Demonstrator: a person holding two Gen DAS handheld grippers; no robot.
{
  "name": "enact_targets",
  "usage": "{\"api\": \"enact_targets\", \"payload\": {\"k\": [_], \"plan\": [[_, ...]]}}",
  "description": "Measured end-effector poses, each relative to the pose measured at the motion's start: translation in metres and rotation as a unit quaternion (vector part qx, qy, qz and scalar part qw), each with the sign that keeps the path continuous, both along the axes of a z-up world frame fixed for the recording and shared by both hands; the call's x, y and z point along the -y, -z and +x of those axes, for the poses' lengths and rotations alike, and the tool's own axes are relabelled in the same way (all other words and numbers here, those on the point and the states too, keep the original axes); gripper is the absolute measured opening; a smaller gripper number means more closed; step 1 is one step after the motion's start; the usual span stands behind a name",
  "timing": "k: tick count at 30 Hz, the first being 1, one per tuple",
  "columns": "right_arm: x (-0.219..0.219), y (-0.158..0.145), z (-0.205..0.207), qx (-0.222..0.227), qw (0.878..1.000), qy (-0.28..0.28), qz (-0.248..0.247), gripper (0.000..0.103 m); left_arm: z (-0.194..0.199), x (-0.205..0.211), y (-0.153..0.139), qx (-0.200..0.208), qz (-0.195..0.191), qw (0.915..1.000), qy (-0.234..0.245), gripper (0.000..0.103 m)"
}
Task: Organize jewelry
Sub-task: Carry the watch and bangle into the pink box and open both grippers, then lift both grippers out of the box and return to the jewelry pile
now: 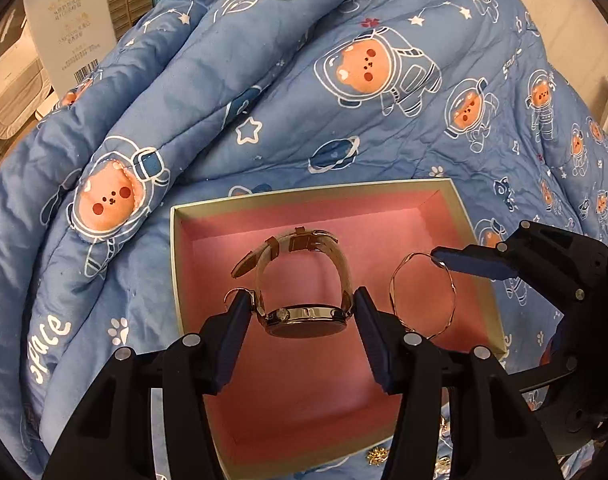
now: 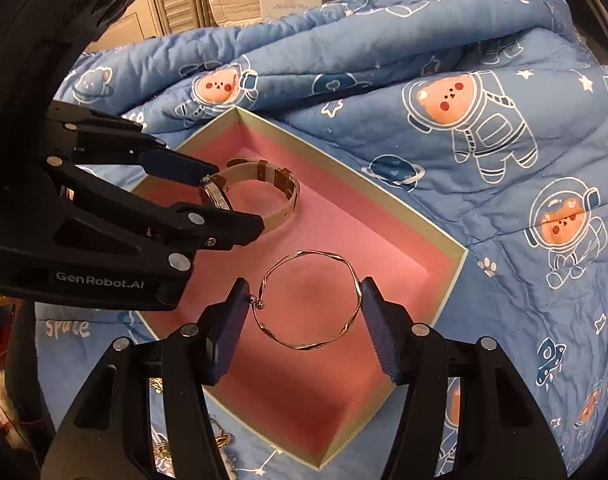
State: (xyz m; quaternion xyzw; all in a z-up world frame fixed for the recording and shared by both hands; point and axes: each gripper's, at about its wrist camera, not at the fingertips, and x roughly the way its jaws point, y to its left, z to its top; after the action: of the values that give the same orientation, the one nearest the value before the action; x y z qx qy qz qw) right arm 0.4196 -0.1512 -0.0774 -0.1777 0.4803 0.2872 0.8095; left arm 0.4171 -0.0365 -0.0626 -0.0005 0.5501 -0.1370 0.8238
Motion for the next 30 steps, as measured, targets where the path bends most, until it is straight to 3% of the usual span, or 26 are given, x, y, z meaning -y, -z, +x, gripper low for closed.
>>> {"api": "enact_targets", "payload": {"k": [8, 17, 20, 23, 25, 30], "plan": [[-0.016, 0.014, 0.02, -0.009, 0.999, -0.027, -0.016, 0.057, 0.017, 0.0, 0.008, -0.009, 0.025, 0.9996, -0.01, 0.052], [-0.028, 0.026, 0.034, -0.008, 0.999, -0.042, -0.03, 0.058, 0.02, 0.005, 0.013, -0.004, 0.013, 0.9998, -0.014, 0.053], [-0.028, 0.027, 0.033, -0.002, 0.998, -0.047, -0.03, 0.06, 0.016, 0.001, 0.006, 0.009, 0.004, 0.9998, -0.019, 0.063], [-0.023, 0.026, 0.029, 0.003, 0.999, -0.044, -0.022, 0.075, 0.011, -0.003, -0.004, 0.023, -0.001, 0.9996, -0.016, 0.069], [-0.022, 0.022, 0.027, 0.007, 0.999, -0.046, -0.014, 0.075, 0.005, -0.007, -0.012, 0.04, 0.002, 0.999, -0.02, 0.079], [-0.017, 0.004, 0.01, 0.029, 0.998, -0.052, 0.001, 0.077, -0.02, -0.026, -0.029, 0.073, -0.024, 0.9965, -0.032, 0.088]]}}
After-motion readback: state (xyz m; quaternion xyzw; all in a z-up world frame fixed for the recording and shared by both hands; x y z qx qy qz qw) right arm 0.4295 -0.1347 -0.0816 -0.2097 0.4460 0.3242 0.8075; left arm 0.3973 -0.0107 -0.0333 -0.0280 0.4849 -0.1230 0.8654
